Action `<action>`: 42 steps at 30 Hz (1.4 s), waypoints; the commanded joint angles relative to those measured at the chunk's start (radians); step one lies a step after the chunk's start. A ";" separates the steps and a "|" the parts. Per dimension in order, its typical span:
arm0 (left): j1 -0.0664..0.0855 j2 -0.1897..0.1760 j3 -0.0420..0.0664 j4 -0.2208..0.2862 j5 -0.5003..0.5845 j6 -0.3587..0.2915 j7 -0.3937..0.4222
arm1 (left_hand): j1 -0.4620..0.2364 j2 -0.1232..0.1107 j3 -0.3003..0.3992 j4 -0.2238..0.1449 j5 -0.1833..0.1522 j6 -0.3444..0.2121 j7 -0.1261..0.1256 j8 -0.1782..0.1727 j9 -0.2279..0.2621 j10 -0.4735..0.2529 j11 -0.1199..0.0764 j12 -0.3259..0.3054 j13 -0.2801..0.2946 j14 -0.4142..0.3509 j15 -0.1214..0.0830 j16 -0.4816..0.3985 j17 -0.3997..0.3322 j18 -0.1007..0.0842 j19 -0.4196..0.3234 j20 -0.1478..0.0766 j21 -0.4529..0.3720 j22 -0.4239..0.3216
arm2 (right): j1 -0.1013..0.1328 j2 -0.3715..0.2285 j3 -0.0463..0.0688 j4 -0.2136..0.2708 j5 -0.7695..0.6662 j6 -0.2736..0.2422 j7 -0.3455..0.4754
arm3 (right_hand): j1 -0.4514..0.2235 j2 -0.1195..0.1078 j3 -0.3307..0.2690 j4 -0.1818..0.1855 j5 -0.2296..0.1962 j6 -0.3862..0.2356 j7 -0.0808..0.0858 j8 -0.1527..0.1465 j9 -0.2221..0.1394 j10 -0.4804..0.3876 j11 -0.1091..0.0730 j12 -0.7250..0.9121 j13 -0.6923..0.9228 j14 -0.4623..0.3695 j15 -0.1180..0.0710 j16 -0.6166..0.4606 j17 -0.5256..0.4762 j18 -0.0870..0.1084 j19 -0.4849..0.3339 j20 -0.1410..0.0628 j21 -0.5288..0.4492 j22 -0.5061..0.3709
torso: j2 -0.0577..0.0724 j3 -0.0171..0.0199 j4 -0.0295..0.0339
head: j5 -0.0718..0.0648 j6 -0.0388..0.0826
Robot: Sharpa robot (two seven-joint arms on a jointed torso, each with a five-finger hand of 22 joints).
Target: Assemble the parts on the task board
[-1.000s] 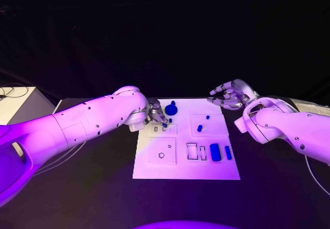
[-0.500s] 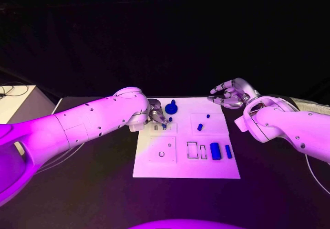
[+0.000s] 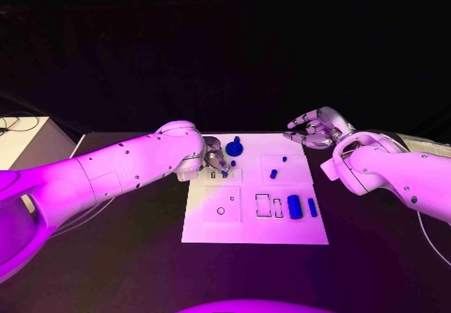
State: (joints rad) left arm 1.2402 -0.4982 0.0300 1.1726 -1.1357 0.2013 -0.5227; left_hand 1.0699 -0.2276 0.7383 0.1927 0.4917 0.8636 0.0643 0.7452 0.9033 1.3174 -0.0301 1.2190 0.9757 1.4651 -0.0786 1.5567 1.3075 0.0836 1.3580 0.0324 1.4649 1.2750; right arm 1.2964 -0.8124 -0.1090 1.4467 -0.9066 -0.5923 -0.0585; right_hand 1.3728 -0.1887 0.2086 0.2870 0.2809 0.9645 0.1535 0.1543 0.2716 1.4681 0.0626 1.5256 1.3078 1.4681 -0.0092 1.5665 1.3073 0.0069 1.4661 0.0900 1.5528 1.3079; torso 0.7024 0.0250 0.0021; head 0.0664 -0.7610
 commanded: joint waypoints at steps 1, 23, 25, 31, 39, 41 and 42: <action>-0.002 0.003 -0.001 0.001 -0.016 0.005 0.007 | 0.002 0.012 0.193 -0.190 0.006 0.028 -0.022 0.003 0.002 0.005 -0.002 0.002 -0.002 0.099 -0.007 0.003 0.241 -0.018 0.008 -0.002 0.007 0.000 | 0.000 0.000 0.000 0.001 -0.002 0.012 0.008 | -0.005 -0.003 0.008 0.000 0.005 -0.008 0.000 0.005 0.000 0.069 0.007 -0.004 0.230 0.099 0.006 -0.001 0.250 -0.001 0.094 0.010 -0.004 0.249 | 0.000 0.0000 -0.0001 | -0.001 0.000; -0.004 -0.006 -0.003 0.010 -0.029 0.026 0.005 | 0.002 0.012 0.193 -0.190 0.007 0.029 -0.022 0.003 0.003 0.005 -0.002 0.001 -0.002 0.099 -0.007 0.003 0.241 -0.018 0.009 -0.002 0.007 0.001 | -0.001 0.000 0.000 0.000 -0.002 0.016 0.008 | -0.005 -0.003 0.008 0.000 0.005 -0.008 0.000 0.005 0.000 0.069 0.007 -0.004 0.230 0.099 0.006 -0.001 0.250 -0.001 0.094 0.010 -0.004 0.249 | 0.000 0.0008 0.0003 | 0.001 -0.006; -0.004 -0.007 -0.003 0.010 -0.029 0.027 0.005 | 0.002 0.012 0.193 -0.190 0.007 0.029 -0.022 0.003 0.003 0.005 -0.002 0.001 -0.002 0.099 -0.007 0.003 0.241 -0.018 0.009 -0.002 0.007 0.001 | -0.002 0.000 0.000 0.000 -0.002 0.016 0.008 | -0.005 -0.003 0.008 0.000 0.005 -0.008 0.000 0.005 0.000 0.069 0.007 -0.004 0.230 0.099 0.006 -0.001 0.250 -0.001 0.094 0.010 -0.004 0.249 | 0.001 0.0005 0.0004 | 0.001 -0.006; -0.005 -0.006 -0.003 0.010 -0.029 0.029 0.005 | 0.002 0.012 0.193 -0.190 0.007 0.029 -0.022 0.003 0.003 0.005 -0.002 0.001 -0.002 0.099 -0.007 0.003 0.241 -0.018 0.009 -0.002 0.007 0.001 | -0.002 0.000 0.000 0.000 -0.002 0.017 0.008 | -0.005 -0.003 0.008 0.000 0.005 -0.008 0.000 0.005 0.000 0.069 0.007 -0.004 0.230 0.099 0.006 -0.001 0.250 -0.001 0.094 0.010 -0.004 0.249 | 0.000 0.0012 0.0000 | 0.001 -0.007; -0.008 0.000 -0.004 0.005 -0.028 0.037 0.004 | 0.001 0.013 0.195 -0.191 0.008 0.029 -0.023 0.003 0.005 0.006 -0.002 0.002 -0.001 0.099 -0.008 0.003 0.240 -0.018 0.010 -0.003 0.007 0.002 | -0.002 -0.001 0.000 0.001 -0.002 0.018 0.008 | -0.005 -0.003 0.008 0.000 0.005 -0.008 0.000 0.005 0.000 0.069 0.007 -0.004 0.230 0.099 0.006 -0.001 0.250 -0.001 0.094 0.010 -0.004 0.249 | 0.002 0.0011 -0.0013 | 0.000 -0.008; -0.009 0.002 -0.004 0.003 -0.028 0.040 0.003 | 0.001 0.013 0.195 -0.191 0.008 0.029 -0.023 0.003 0.005 0.006 -0.002 0.002 -0.001 0.099 -0.008 0.003 0.240 -0.018 0.010 -0.003 0.007 0.002 | -0.002 -0.001 0.000 0.001 -0.002 0.018 0.008 | -0.005 -0.003 0.008 0.000 0.005 -0.008 0.000 0.005 0.000 0.069 0.007 -0.004 0.230 0.099 0.006 -0.001 0.250 -0.001 0.094 0.010 -0.004 0.249 | 0.002 0.0012 -0.0014 | 0.000 -0.009; -0.010 0.004 -0.005 0.002 -0.028 0.041 0.003 | 0.001 0.013 0.195 -0.191 0.008 0.029 -0.023 0.003 0.005 0.006 -0.002 0.002 -0.001 0.099 -0.008 0.003 0.240 -0.018 0.010 -0.003 0.007 0.002 | -0.002 -0.002 0.000 0.001 -0.002 0.018 0.008 | -0.005 -0.003 0.008 0.000 0.005 -0.008 0.000 0.005 0.000 0.069 0.007 -0.004 0.230 0.099 0.006 -0.001 0.250 -0.001 0.094 0.010 -0.004 0.249 | 0.003 0.0013 -0.0016 | -0.001 -0.009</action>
State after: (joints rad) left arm 1.2346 -0.4998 0.0270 1.1734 -1.1620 0.2152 -0.5234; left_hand 1.0727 -0.2249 0.7383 0.1927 0.4957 0.8673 0.0640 0.7432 0.9110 1.3171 -0.0297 1.2189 0.9742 1.4651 -0.0785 1.5566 1.3075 0.0836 1.3615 0.0288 1.4687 1.2764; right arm 1.2949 -0.8137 -0.1090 1.4464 -0.9064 -0.5877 -0.0583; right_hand 1.3728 -0.1886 0.2086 0.2870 0.2809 0.9646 0.1535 0.1543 0.2715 1.4681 0.0627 1.5256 1.3074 1.4681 -0.0092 1.5665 1.3079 0.0069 1.4660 0.0900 1.5529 1.3074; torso 0.7044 0.0261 0.0009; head 0.0664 -0.7689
